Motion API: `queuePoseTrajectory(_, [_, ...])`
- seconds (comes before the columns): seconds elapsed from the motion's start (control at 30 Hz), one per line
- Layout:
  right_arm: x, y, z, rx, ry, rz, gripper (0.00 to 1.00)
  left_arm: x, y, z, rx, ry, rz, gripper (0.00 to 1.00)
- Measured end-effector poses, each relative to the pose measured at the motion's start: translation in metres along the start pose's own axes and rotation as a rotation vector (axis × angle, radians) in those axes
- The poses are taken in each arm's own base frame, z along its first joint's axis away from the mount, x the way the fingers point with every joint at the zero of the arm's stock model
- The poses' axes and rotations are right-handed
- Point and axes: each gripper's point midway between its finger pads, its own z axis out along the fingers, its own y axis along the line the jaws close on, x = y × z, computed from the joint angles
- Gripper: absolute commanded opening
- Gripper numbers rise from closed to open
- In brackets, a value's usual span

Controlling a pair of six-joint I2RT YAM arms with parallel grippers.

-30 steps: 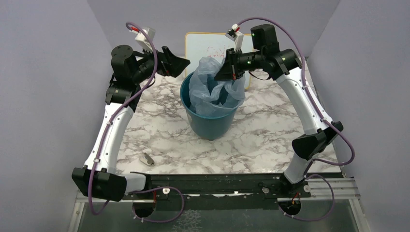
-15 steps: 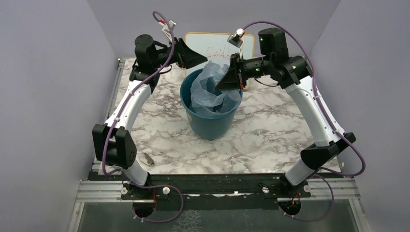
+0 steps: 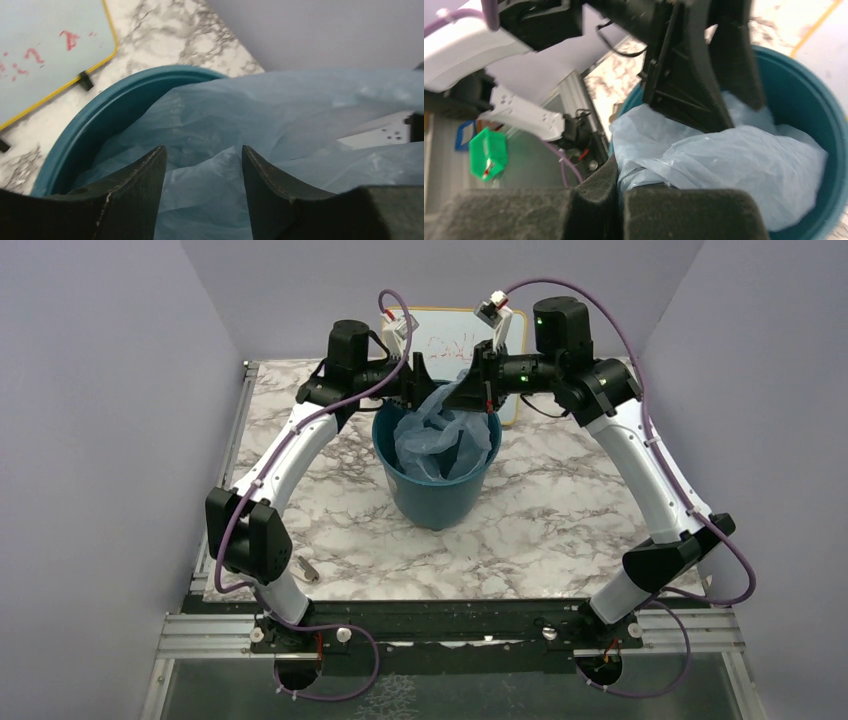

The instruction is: Put the trash bags into the trash bin

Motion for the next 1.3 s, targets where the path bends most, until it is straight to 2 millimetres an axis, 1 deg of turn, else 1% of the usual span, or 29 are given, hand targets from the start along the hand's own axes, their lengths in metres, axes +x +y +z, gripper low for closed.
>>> queuePoseTrajectory(0.03, [-0.002, -0.005, 0.0, 0.031, -0.009, 0.006, 0.01, 0.009, 0.007, -0.001, -0.035, 0.019, -0.015, 0.55])
queuePoseTrajectory(0.07, [-0.003, -0.011, 0.001, 0.064, -0.017, 0.012, 0.0, 0.013, 0.012, -0.001, -0.056, 0.029, -0.016, 0.55])
queuePoseTrajectory(0.1, [-0.005, -0.017, 0.001, 0.097, -0.024, 0.02, 0.01, 0.018, 0.018, -0.002, -0.087, 0.042, -0.027, 0.59])
queuePoseTrajectory(0.13, [-0.005, -0.023, 0.002, 0.129, -0.029, 0.027, 0.01, 0.021, 0.021, -0.003, -0.107, 0.051, -0.031, 0.61])
queuePoseTrajectory(0.2, [-0.005, -0.035, 0.004, 0.181, -0.032, 0.046, 0.01, 0.024, 0.029, -0.005, -0.155, 0.057, -0.031, 0.62])
queuePoseTrajectory(0.23, [-0.004, -0.041, 0.006, 0.2, -0.03, 0.055, 0.0, 0.024, 0.032, -0.006, -0.175, 0.057, -0.03, 0.66])
queuePoseTrajectory(0.27, [-0.004, -0.046, 0.008, 0.217, -0.027, 0.064, 0.0, 0.024, 0.035, -0.007, -0.196, 0.057, -0.028, 0.73])
queuePoseTrajectory(0.3, [-0.003, -0.05, 0.01, 0.23, -0.024, 0.071, 0.01, 0.022, 0.037, -0.008, -0.217, 0.053, -0.021, 0.75])
queuePoseTrajectory(0.43, [0.008, -0.068, 0.021, 0.263, 0.015, 0.118, 0.01, 0.004, 0.038, -0.015, -0.297, 0.008, 0.019, 0.83])
queuePoseTrajectory(0.5, [0.012, -0.072, 0.025, 0.267, 0.028, 0.134, 0.01, -0.01, 0.035, -0.026, -0.351, -0.037, 0.049, 0.88])
queuePoseTrajectory(0.57, [0.014, -0.075, 0.028, 0.269, 0.034, 0.145, 0.01, -0.023, 0.03, -0.039, -0.406, -0.088, 0.078, 0.89])
queuePoseTrajectory(0.6, [0.014, -0.076, 0.029, 0.269, 0.036, 0.151, 0.01, -0.032, 0.025, -0.048, -0.438, -0.123, 0.096, 0.9])
queuePoseTrajectory(0.63, [0.014, -0.076, 0.03, 0.269, 0.037, 0.156, 0.01, -0.037, 0.023, -0.054, -0.455, -0.142, 0.106, 0.91])
queuePoseTrajectory(0.7, [0.01, -0.077, 0.033, 0.269, 0.04, 0.161, 0.01, -0.051, 0.016, -0.073, -0.507, -0.203, 0.132, 0.92])
queuePoseTrajectory(0.77, [0.008, -0.079, 0.039, 0.271, 0.047, 0.164, 0.01, -0.061, 0.011, -0.087, -0.545, -0.248, 0.148, 0.95])
queuePoseTrajectory(0.83, [0.01, -0.082, 0.046, 0.283, 0.066, 0.163, 0.01, -0.067, 0.006, -0.103, -0.585, -0.29, 0.161, 0.96])
queuePoseTrajectory(0.9, [0.019, -0.085, 0.056, 0.298, 0.1, 0.163, 0.01, -0.068, 0.007, -0.113, -0.618, -0.313, 0.163, 0.96])
queuePoseTrajectory(1.0, [0.042, -0.093, 0.072, 0.327, 0.176, 0.175, 0.01, -0.063, 0.014, -0.129, -0.675, -0.332, 0.153, 0.97])
queuePoseTrajectory(1.07, [0.06, -0.104, 0.081, 0.356, 0.235, 0.186, 0.01, -0.054, 0.023, -0.134, -0.705, -0.325, 0.137, 0.98])
queuePoseTrajectory(1.1, [0.069, -0.106, 0.087, 0.361, 0.261, 0.186, 0.01, -0.048, 0.027, -0.137, -0.718, -0.317, 0.127, 0.98])
queuePoseTrajectory(1.17, [0.086, -0.115, 0.096, 0.388, 0.315, 0.191, 0.01, -0.034, 0.037, -0.139, -0.738, -0.295, 0.103, 0.98])
queuePoseTrajectory(1.3, [0.12, -0.138, 0.104, 0.471, 0.417, 0.2, 0.01, -0.012, 0.052, -0.138, -0.755, -0.252, 0.064, 0.98])
